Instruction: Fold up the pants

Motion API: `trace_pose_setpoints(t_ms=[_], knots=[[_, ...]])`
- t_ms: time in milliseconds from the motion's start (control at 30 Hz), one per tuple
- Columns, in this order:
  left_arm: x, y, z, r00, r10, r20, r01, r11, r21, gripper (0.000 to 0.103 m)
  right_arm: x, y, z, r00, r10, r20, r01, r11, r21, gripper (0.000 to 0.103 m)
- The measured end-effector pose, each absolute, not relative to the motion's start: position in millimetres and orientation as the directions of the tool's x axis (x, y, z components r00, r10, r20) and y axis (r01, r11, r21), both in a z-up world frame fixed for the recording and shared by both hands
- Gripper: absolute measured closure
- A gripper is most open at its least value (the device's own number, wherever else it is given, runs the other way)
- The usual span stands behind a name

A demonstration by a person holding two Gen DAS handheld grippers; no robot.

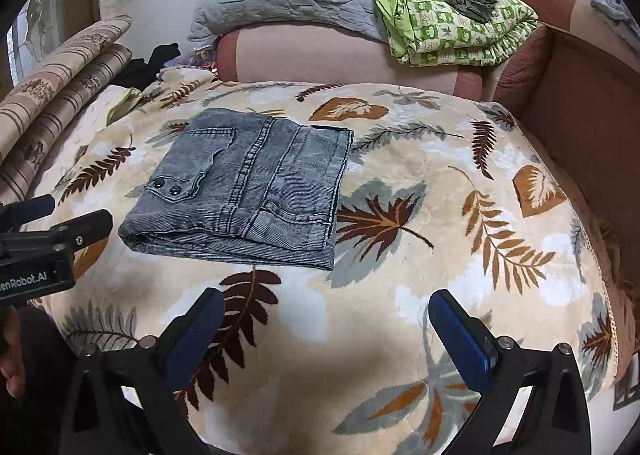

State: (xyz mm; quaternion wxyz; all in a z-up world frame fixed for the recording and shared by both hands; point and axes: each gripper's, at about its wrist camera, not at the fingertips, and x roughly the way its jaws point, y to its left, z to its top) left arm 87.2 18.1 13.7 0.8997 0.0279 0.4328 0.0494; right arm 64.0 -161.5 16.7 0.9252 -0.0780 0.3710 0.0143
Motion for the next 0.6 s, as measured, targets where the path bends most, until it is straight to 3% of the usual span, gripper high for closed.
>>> trace_pose_setpoints(t_ms=[600], knots=[[89.1, 14.3, 21.2, 0.662, 0.115, -0.740, -0.059, 0.993, 0.102, 0.003, 70.1, -156.9, 23.2, 0.741, -0.037, -0.671, -0.090, 0.984, -0.153, 0.000]])
